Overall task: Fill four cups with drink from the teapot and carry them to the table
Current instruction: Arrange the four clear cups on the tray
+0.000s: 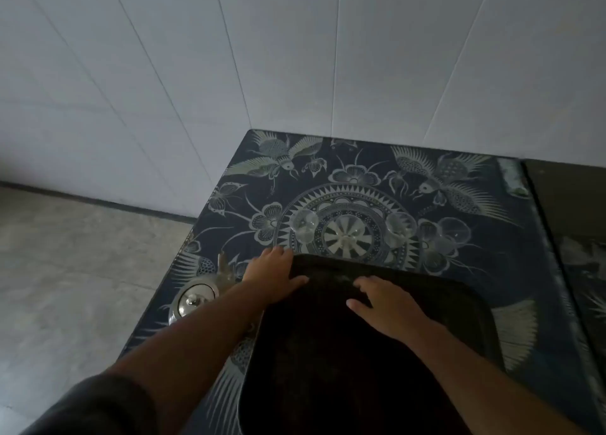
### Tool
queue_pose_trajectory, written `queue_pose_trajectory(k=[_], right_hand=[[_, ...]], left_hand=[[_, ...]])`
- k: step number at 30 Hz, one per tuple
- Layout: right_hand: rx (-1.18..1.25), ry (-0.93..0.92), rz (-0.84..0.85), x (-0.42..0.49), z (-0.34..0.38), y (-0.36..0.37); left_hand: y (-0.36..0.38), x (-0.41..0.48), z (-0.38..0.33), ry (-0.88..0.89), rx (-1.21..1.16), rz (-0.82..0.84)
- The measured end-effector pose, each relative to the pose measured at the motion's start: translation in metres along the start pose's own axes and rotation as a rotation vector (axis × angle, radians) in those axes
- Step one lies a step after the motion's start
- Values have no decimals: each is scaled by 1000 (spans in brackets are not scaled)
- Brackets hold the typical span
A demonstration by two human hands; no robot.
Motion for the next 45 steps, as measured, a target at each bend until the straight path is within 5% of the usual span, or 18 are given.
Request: queue_pose_trajectory(k=[17, 26, 45], right_hand=[[-35, -205, -291, 143, 69, -54], [-177, -185, -185, 184, 77, -39], [48, -17, -257, 102, 65, -32]], left_hand=[[37, 75, 31, -123, -73, 197], [50, 77, 38, -109, -115, 166], [51, 81, 38, -118, -89, 171]])
Point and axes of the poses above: each hand's wrist, its own x-axis towards the middle knuckle, its own y-axis out of the palm, z = x × y, the point moved 4 cm from there along x, towards the middle knuckle, and after that the axes turned 15 degrees about -x, right-handed, at the moved point
